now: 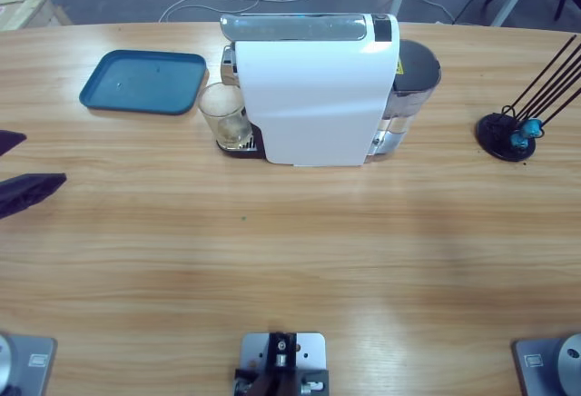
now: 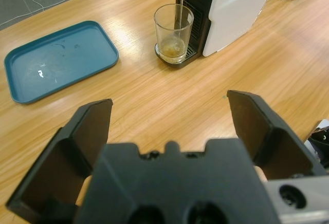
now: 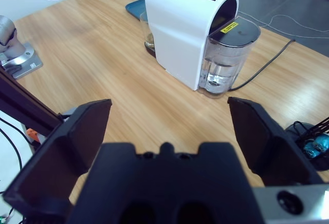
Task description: Pour coffee
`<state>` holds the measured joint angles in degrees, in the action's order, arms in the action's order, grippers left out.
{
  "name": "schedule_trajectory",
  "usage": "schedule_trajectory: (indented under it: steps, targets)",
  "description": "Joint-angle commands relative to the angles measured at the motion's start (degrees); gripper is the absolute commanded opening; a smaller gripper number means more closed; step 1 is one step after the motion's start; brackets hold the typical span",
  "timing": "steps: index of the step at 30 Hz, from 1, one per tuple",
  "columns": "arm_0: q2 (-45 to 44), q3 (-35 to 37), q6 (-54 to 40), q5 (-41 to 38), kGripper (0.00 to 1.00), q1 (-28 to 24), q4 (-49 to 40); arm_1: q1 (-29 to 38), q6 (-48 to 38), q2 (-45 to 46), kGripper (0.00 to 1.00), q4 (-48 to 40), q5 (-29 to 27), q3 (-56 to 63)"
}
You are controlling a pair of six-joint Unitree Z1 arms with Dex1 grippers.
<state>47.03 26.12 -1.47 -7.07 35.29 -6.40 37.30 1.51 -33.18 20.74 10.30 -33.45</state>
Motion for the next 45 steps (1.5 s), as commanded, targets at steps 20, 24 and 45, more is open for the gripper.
schedule_trajectory:
  steps: [20,24,45]
  targets:
    - [1.6,-2.6,1.0,-1.1,0.959,-0.1,2.6,0.3,-0.2,-0.9,1.0,-0.3,0.6,1.7]
    - [6.5,-0.6,1.0,-2.1,0.959,-0.1,4.0,0.3,-0.2,-0.7,1.0,-0.3,0.7,1.7]
    - [48.1,3.5,-4.8,-10.8,0.982,-0.1,35.7,0.3,-0.5,-2.0,1.0,-0.4,1.2,1.8]
